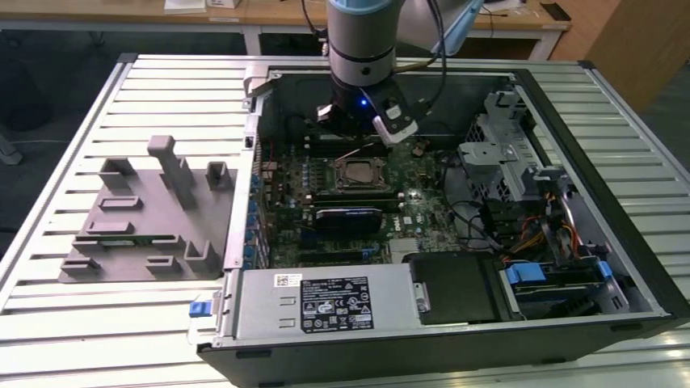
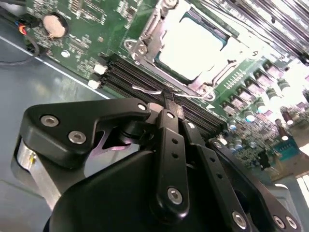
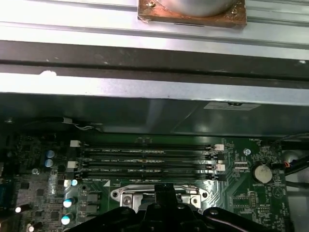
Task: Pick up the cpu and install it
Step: 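Install the first cpu locking lever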
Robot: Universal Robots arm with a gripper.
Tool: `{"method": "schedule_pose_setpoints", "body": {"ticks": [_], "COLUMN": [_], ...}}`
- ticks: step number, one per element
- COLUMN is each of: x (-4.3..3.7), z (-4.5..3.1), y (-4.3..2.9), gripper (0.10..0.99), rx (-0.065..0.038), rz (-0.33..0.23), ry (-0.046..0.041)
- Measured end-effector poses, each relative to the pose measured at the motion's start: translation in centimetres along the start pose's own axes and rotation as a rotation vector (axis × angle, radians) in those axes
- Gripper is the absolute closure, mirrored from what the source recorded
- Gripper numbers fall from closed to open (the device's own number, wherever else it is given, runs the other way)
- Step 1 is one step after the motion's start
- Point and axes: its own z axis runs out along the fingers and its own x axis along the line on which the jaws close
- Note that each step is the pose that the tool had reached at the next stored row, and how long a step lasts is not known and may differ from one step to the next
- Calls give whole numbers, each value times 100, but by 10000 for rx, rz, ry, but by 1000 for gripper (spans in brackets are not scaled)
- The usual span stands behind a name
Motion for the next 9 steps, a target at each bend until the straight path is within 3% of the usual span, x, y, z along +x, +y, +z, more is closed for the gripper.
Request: {"method": "schedule_pose_setpoints", "body": {"ticks": [4,9], "x": [1,4], "z": [19,46], "y": [-9,-16], "gripper": [980,980], "rx": [-1,92], "rz": [-65,376], "ry": [-261,-423]}}
